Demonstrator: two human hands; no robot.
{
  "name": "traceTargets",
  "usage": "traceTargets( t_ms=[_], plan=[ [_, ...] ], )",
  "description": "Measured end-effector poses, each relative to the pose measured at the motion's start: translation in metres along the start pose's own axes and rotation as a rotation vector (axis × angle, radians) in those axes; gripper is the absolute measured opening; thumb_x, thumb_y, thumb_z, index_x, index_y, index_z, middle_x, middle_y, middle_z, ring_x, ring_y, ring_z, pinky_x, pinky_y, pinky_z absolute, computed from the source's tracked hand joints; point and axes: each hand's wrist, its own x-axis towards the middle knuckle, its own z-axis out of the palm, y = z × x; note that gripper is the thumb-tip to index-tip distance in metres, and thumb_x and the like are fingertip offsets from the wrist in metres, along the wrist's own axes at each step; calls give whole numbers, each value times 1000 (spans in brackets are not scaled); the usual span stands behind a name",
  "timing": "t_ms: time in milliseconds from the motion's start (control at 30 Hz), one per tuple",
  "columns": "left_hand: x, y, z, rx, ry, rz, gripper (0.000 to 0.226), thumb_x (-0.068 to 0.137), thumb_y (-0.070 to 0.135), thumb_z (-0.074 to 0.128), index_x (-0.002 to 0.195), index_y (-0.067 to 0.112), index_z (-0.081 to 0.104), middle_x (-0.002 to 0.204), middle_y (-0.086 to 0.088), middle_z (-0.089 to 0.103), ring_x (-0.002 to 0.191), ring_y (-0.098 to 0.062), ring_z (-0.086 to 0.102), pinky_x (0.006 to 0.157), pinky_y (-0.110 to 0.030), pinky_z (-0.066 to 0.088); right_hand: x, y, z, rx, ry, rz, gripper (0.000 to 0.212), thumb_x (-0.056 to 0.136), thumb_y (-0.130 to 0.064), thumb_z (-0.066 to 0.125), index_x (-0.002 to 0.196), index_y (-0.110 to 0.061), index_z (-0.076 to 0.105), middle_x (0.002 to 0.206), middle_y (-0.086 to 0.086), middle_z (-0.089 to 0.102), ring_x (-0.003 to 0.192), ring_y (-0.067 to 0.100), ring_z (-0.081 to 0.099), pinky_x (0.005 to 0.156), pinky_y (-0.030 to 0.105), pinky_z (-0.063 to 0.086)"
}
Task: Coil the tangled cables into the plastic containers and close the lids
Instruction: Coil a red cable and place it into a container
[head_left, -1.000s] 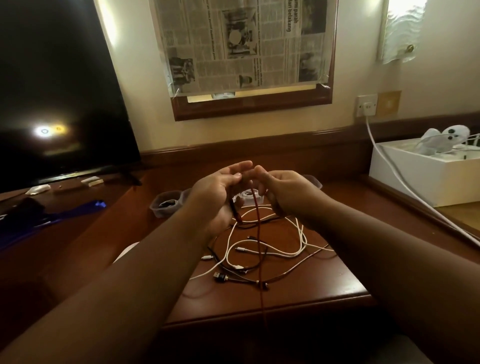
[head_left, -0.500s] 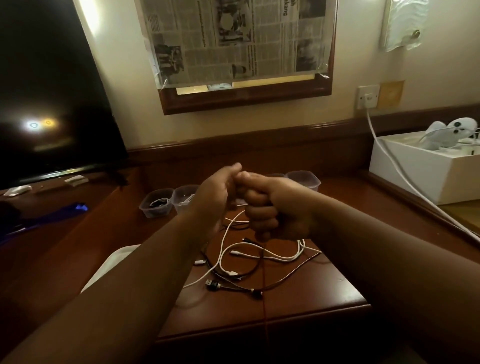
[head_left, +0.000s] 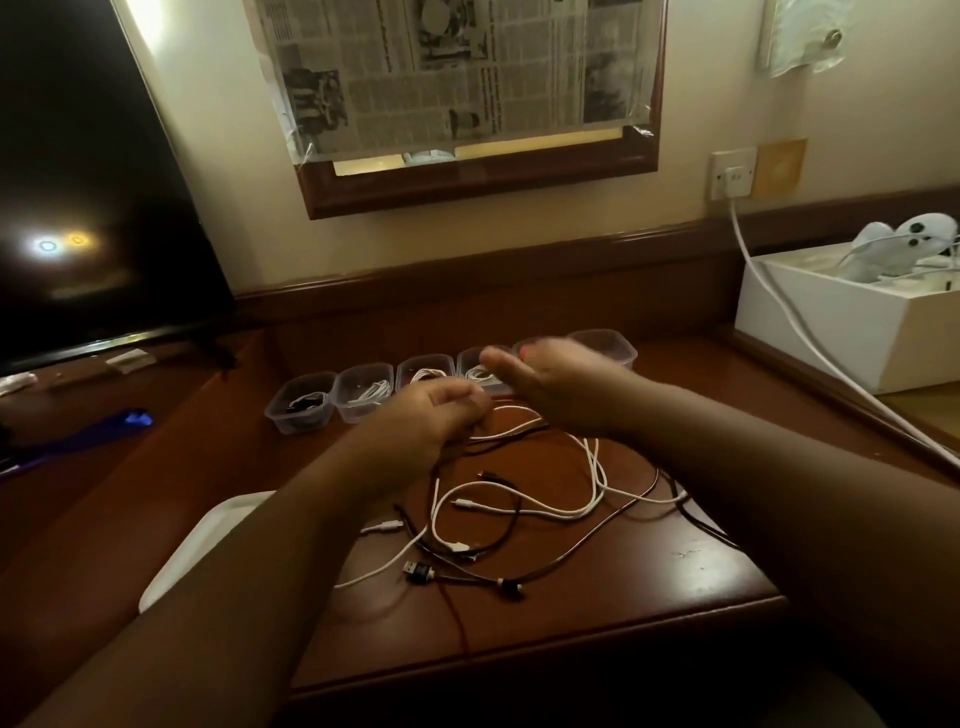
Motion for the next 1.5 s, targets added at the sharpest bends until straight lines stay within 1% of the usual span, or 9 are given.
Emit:
traceTargets(
  t_ms=[200,367,567,733,967,1100,1300,1400,1500],
  plan=[
    [3,-15,1,-419,53,83,23,82,43,69,84,20,69,76,-11,50,67,-25,43,58,-33,33,-8,-6,18,1402,-720,-8,56,98,-61,27,67,-15,36,54,-1,22,43,13,15,42,25,13],
    [0,-17,32,-607,120,-4,26,99,22,49,76,18,60,56,1,39,47,-10,28,45,-22,20,-5,-21,13,1673,-404,-188,39,104,-36,29,86,-11,52,68,1,40,60,15,41,63,30,36],
    [-8,-14,21,-304,72,-4,25,101,21,48,99,19,73,60,-1,42,49,-13,31,47,-23,24,-2,-22,-7,792,204,-236,21,104,-16,40,97,-12,59,86,5,64,83,18,67,77,33,59],
    [-14,9,-7,247,136,208,11,93,25,62,87,25,70,66,6,67,61,-11,63,55,-22,48,2,-25,-3,-203,92,-121,17,104,-32,43,103,-21,57,74,-11,47,64,3,47,57,15,38],
    [-9,3,-16,-431,122,282,35,64,48,87,76,20,70,68,-8,52,60,-22,44,57,-32,37,-9,-27,4,1666,-761,-162,53,100,-48,26,70,-13,50,48,-3,32,37,11,23,38,22,18],
    [-13,5,23,-620,163,182,14,81,38,68,71,31,75,66,-6,51,59,-20,37,55,-30,31,-10,-45,-2,1966,-522,-335,30,101,-30,33,88,-11,53,63,0,49,50,11,48,51,23,39],
    [-22,13,22,-107,154,146,20,91,36,58,85,28,76,54,8,49,48,-7,40,48,-23,30,-10,-39,-11,667,412,-253,17,104,-18,43,95,-14,57,85,5,65,79,17,67,73,28,57],
    [-23,23,2,197,234,296,7,90,31,64,87,29,71,66,9,67,57,-7,60,50,-19,48,-12,-41,-11,-81,271,-89,23,104,-35,41,88,-23,52,78,-3,59,69,10,58,62,27,48],
    [-21,27,-15,333,370,433,15,79,36,73,80,21,70,72,-1,68,65,-17,65,59,-28,54,-17,-47,-9,362,-2,156,60,101,-61,20,72,-18,51,59,-2,47,48,11,41,51,26,32]
  ],
)
